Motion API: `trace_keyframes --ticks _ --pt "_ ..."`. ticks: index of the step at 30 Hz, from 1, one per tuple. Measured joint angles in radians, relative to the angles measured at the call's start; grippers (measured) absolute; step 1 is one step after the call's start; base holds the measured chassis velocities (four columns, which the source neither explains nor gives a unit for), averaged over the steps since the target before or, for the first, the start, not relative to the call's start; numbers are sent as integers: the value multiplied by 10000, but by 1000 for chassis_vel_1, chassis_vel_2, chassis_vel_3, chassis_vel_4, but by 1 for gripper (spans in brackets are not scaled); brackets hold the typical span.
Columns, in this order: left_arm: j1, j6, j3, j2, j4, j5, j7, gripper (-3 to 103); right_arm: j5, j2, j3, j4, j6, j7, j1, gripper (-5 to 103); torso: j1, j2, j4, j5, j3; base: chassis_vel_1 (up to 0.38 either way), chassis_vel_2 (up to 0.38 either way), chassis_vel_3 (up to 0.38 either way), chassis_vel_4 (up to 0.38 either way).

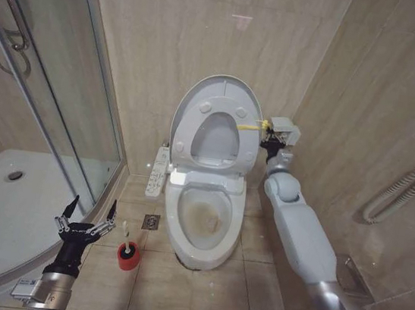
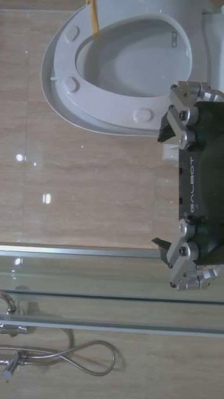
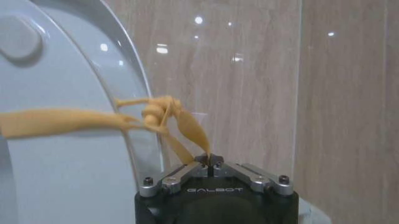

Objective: Open the toilet lid, clean the toilet bowl with a toilet brush, close the toilet lid, and flush.

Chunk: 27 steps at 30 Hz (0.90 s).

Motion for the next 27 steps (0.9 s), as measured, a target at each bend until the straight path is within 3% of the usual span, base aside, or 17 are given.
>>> trace_keyframes --ticks 11,27 --pt "0 0 -1 0 0 0 0 100 -135 52 -491 -1145 244 -121 1173 1 0 0 6 -1 0 0 0 0 0" --pt "0 0 0 0 0 0 0 100 -195 -39 -573 -1702 366 -182 1545 1 -1 0 2 0 -1 0 0 0 0"
